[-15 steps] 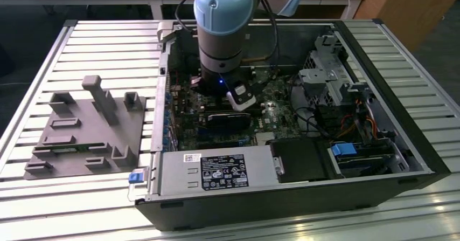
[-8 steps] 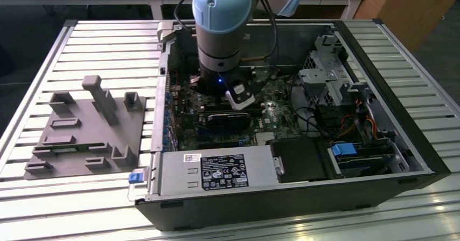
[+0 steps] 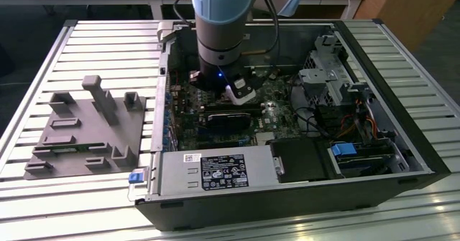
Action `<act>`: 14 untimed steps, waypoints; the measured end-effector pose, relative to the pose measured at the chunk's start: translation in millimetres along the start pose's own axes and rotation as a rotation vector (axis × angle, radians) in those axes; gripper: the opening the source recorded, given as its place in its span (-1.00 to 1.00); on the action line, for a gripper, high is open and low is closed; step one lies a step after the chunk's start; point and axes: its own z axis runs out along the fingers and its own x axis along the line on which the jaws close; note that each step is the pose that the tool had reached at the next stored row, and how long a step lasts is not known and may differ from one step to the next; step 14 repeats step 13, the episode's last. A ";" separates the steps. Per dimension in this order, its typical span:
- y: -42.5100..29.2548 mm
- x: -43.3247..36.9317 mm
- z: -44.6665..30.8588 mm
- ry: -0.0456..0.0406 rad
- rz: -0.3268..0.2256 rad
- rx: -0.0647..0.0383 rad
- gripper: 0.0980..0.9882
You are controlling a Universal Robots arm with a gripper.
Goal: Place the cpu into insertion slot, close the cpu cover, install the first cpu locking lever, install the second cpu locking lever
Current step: 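Install the second cpu locking lever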
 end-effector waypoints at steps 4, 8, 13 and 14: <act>2.4 -0.1 -8.7 0.0000 0.000 0.000 -0.98; 4.7 -0.2 -16.7 0.0000 0.000 0.000 -0.98; 5.3 -0.2 -18.9 -0.0001 0.000 0.000 -0.98; 5.3 -0.2 -18.9 -0.0001 0.000 0.000 -0.98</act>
